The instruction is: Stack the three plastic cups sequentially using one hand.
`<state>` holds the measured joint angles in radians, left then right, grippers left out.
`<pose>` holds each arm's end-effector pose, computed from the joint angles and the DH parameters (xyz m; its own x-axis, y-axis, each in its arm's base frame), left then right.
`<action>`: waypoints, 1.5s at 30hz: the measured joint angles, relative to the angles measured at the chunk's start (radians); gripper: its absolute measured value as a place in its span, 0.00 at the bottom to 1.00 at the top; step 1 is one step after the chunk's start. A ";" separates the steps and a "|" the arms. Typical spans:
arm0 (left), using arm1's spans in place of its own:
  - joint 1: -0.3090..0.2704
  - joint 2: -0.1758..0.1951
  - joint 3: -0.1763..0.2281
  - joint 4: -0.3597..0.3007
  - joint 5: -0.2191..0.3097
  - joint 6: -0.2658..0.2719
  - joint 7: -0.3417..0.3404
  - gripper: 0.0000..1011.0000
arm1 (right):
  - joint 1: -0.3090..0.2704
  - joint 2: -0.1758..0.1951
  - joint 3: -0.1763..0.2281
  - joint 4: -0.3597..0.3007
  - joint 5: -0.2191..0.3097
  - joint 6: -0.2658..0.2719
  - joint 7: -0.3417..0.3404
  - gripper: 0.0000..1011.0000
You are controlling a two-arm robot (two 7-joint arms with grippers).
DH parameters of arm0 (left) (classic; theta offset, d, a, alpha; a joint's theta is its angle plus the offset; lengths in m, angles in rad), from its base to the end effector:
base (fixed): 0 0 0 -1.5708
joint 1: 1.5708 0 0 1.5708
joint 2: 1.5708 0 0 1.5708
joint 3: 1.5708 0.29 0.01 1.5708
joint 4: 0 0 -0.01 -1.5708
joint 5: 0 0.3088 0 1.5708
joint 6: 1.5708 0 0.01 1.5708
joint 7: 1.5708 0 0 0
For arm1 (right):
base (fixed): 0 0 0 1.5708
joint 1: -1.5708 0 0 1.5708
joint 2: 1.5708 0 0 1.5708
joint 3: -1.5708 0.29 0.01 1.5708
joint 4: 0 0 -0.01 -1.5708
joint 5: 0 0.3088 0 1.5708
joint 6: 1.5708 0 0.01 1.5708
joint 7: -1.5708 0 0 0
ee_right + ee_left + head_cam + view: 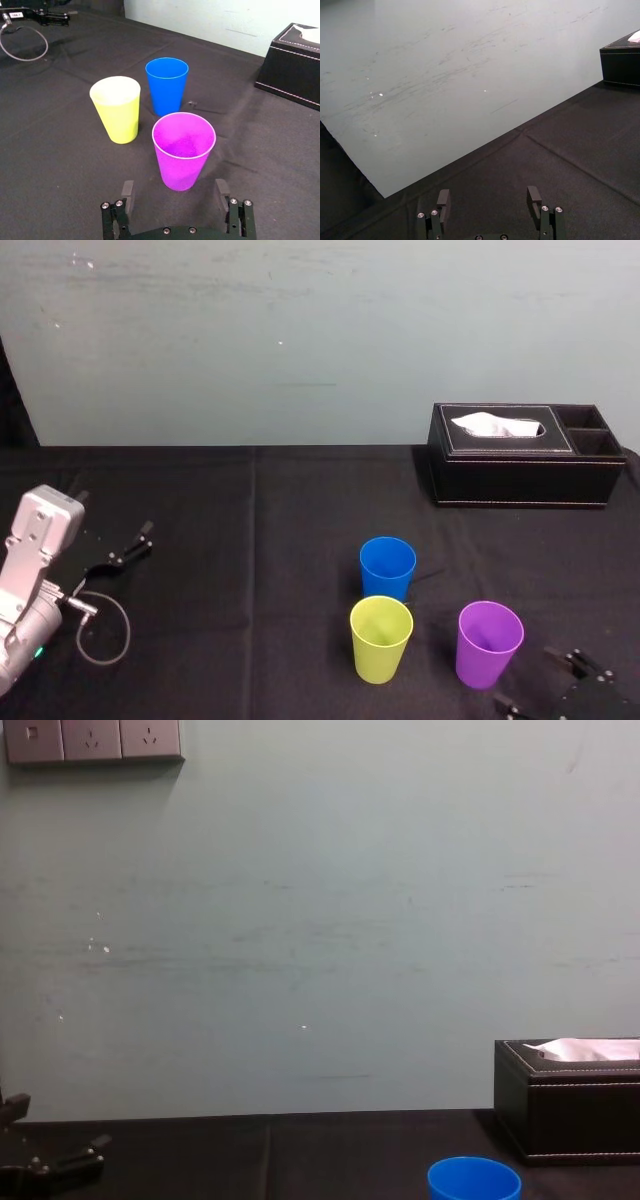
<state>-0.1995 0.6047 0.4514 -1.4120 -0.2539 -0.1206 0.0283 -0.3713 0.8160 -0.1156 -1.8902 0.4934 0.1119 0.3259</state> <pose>0.3581 0.0827 -0.3023 0.2923 0.8803 0.3737 -0.9552 0.2873 0.0702 0.2329 -0.1206 -0.2669 0.6193 -0.7798 0.0910 0.7481 0.5509 -0.3699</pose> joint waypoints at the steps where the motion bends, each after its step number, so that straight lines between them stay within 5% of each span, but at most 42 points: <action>1: 0.000 0.000 0.000 0.000 0.000 0.000 0.000 0.99 | 0.004 -0.006 -0.003 0.003 -0.002 0.001 0.000 0.99; 18: 0.000 0.000 0.000 0.000 0.000 0.000 0.000 0.99 | 0.070 -0.143 -0.031 0.067 -0.017 0.010 -0.003 0.99; 45: 0.000 0.000 0.000 0.000 0.000 0.000 0.000 0.99 | 0.143 -0.275 -0.053 0.161 -0.133 -0.047 -0.016 0.99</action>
<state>-0.1995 0.6047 0.4514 -1.4120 -0.2539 -0.1205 0.0283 -0.2287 0.5406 -0.1689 -1.7296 0.3608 0.0651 0.3104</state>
